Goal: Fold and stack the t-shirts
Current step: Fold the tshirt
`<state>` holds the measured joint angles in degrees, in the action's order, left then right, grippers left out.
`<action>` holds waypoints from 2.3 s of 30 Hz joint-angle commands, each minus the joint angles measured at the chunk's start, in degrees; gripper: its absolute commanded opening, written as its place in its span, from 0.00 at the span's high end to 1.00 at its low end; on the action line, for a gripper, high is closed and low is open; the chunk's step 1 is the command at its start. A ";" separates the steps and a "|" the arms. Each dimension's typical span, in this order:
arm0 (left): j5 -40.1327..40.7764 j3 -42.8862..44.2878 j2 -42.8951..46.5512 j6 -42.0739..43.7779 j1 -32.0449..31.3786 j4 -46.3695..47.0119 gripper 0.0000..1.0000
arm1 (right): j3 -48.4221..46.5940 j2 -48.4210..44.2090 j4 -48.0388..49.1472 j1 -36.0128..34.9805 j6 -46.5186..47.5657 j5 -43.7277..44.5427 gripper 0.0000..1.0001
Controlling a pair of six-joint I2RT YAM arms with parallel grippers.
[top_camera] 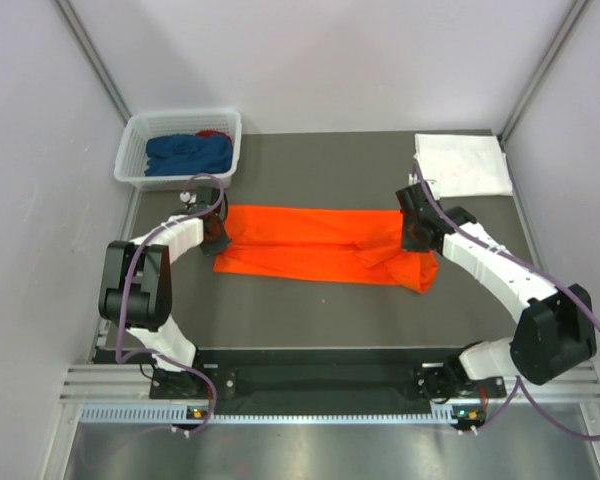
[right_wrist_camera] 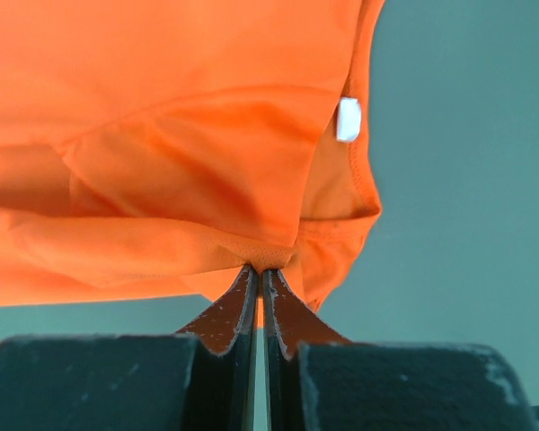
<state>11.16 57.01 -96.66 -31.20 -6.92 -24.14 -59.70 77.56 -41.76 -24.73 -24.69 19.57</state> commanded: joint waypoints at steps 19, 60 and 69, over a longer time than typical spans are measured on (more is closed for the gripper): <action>3.08 3.89 -3.61 -2.02 -0.03 -2.84 1.00 | -12.10 13.84 -0.26 2.23 7.90 1.96 0.98; -19.59 0.20 13.16 3.17 -5.39 1.64 0.54 | 4.60 15.34 20.84 0.82 -42.02 -20.54 0.57; -20.92 -1.20 12.91 1.41 -7.58 4.01 0.55 | -3.66 18.50 21.63 0.82 -37.11 -14.66 0.60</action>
<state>-8.88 56.03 -84.16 -29.32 -13.50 -23.46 -58.43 95.33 -23.24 -23.53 -63.92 1.37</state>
